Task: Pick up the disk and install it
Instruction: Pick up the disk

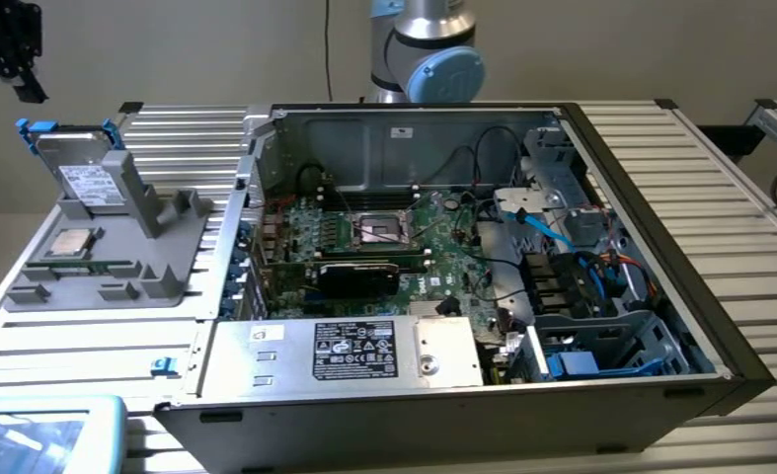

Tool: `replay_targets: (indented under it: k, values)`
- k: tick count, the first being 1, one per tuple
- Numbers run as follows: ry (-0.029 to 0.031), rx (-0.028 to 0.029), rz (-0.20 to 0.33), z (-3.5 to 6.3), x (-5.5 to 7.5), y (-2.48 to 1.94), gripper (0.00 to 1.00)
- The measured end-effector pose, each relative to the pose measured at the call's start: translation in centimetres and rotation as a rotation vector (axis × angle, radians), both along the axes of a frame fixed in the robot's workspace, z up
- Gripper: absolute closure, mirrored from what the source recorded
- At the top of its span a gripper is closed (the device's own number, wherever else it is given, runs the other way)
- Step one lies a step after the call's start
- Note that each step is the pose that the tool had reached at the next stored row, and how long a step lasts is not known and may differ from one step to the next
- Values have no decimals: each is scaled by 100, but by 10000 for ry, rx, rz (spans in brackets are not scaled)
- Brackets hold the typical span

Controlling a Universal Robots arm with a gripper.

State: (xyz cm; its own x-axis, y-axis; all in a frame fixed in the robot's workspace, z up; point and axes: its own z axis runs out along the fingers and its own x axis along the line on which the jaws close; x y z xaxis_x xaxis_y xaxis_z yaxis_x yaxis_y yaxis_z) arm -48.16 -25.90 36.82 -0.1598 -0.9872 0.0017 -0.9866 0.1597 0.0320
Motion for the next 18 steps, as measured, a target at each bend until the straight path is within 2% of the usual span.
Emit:
replay_targets:
  k: [9, 10, 14, 18]
  values:
    - [-20, -1, 101, -2, -7, 0, 89]
    - [-29, -1, 141, -2, -7, 1, 89]
    - [-126, -3, 262, -2, -10, 1, 89]
    - [-137, -3, 295, -3, -11, 0, 89]
